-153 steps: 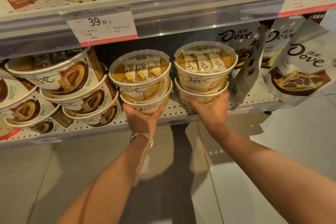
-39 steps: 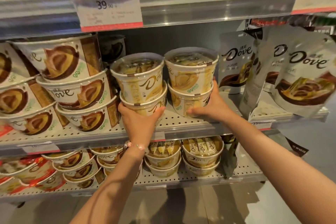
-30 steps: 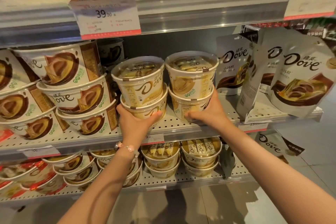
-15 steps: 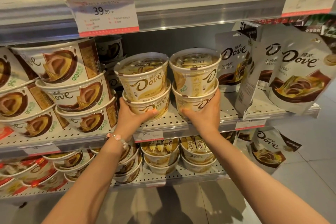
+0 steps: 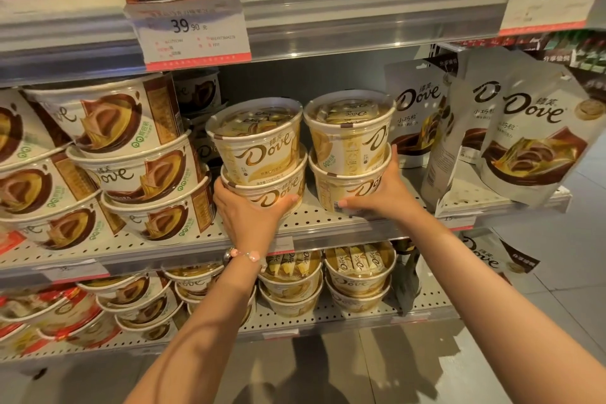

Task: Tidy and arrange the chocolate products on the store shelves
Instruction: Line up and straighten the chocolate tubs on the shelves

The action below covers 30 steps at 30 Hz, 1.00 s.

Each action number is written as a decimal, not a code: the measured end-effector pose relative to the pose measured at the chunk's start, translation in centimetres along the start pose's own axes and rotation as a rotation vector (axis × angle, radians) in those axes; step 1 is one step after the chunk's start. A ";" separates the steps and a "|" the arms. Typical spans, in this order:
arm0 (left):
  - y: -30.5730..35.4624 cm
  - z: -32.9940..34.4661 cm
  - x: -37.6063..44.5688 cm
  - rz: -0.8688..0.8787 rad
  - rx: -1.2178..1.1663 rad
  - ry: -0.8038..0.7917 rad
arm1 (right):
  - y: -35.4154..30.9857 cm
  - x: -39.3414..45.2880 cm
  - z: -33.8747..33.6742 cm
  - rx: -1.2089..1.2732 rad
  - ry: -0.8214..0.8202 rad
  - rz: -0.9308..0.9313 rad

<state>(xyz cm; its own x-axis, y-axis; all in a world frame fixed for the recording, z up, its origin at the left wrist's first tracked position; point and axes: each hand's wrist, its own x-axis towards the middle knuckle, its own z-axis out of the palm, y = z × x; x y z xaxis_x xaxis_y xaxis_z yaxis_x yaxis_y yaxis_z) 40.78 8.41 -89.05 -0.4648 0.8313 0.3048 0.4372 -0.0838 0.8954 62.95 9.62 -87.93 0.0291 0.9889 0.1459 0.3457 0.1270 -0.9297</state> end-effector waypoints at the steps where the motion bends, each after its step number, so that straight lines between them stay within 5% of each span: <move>1: -0.1 0.0 0.0 -0.004 0.005 -0.001 | 0.1 0.2 0.0 0.007 0.004 -0.008; 20: -1.7 -3.3 2.5 0.055 -0.100 -0.308 | -0.3 -2.3 4.2 -0.179 0.586 0.034; 26: -1.8 -3.7 3.1 0.070 -0.113 -0.408 | 0.1 -3.2 4.2 -0.206 0.516 0.007; 30: -1.7 -2.7 1.3 0.090 -0.037 -0.229 | 0.8 -2.9 1.1 -0.085 0.334 0.023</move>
<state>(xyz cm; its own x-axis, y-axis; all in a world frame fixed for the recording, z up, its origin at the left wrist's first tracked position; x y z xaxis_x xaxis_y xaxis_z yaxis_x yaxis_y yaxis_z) 37.35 8.15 -89.25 -0.2372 0.9220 0.3061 0.4387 -0.1795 0.8805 62.12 6.96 -89.49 0.3384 0.9095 0.2414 0.4180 0.0846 -0.9045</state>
